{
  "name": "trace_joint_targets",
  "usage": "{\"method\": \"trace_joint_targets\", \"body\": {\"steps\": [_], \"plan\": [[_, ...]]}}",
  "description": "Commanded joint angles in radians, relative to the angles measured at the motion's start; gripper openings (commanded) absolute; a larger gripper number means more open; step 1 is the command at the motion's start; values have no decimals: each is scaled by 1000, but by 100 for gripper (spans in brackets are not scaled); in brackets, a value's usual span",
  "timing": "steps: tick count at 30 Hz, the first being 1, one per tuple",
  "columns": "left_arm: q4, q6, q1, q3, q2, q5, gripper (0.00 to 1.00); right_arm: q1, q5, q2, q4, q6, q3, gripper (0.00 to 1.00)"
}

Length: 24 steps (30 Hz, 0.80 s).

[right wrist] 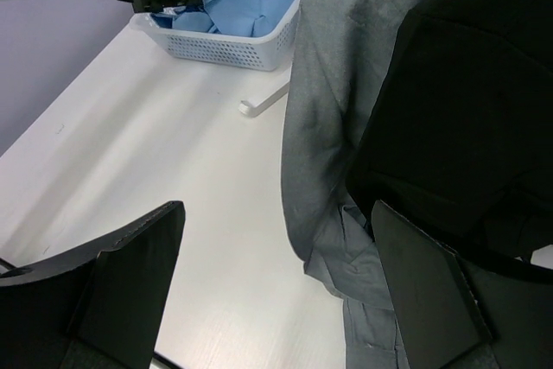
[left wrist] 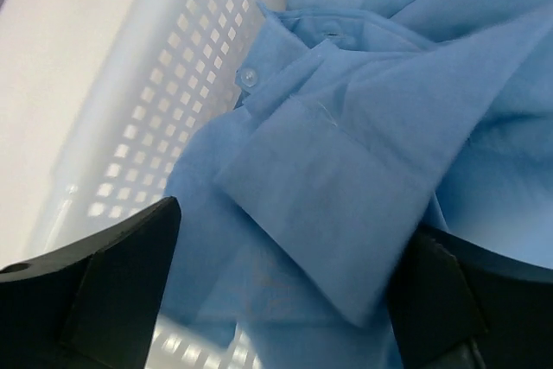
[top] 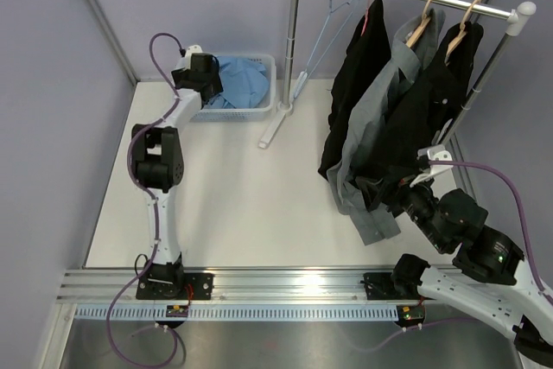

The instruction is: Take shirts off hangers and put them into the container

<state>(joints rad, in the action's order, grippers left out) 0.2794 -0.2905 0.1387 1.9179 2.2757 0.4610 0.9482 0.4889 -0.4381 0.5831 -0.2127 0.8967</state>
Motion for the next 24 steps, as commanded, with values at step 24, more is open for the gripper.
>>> {"method": "trace_joint_targets", "body": {"steps": [24], "plan": [[188,70,6,-791,-1421,-424,99,-267,132,-963,149,-42,1091,98]]}}
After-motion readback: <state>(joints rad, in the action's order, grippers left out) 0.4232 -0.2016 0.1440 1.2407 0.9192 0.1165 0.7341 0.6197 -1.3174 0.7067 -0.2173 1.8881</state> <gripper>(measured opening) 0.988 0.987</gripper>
